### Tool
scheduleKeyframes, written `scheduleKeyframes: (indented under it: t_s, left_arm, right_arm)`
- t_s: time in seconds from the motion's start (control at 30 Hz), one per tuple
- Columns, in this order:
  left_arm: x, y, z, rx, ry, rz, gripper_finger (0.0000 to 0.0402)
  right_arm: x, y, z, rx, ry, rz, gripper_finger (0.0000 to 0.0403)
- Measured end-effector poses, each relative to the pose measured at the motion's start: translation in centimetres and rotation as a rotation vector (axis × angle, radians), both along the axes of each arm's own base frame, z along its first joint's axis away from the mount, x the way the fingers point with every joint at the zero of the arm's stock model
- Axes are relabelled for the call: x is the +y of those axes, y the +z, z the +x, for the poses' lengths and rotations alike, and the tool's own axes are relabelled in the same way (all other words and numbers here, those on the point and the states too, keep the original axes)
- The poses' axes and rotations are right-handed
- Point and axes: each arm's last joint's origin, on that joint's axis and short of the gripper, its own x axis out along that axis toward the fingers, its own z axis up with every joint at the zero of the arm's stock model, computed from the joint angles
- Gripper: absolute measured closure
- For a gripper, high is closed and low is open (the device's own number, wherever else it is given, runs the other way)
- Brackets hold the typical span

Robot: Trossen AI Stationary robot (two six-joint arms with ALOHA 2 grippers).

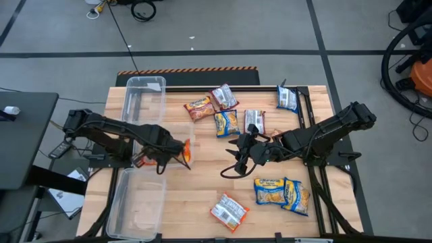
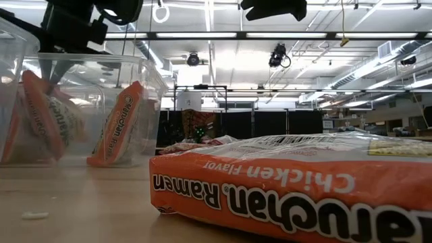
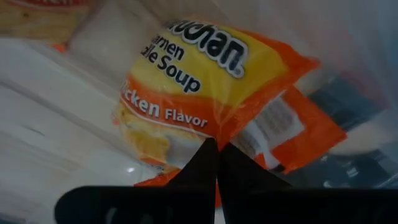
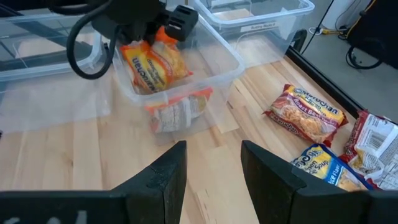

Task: Sort Maruchan noodles
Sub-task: Adjust the orange noodle pack

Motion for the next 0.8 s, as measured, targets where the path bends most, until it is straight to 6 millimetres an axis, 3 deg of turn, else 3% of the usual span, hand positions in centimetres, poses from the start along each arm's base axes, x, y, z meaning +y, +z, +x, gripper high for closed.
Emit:
scheduleKeyframes:
  t_s: [0.13,0.4,0.8]
  left_arm:
    - [-0.3,-0.1,0.1,-0.012,-0.016,-0.004,0.0395]
    - [-0.1,-3.0,-1.6,0.089,-0.013,0.009,0.0378]
    - [0.1,-1.2,-0.2,-0.017,0.000,0.124,0.0322]
  right_arm:
    - [0.0,0.0,0.0,-0.003,-0.004,0.006,0.0244]
    - [0.4,0.0,-0.1,-0.014,-0.007,0.052,0.0244]
    - [0.3,0.0,-0.1,-0.019,-0.010,0.053,0.0244]
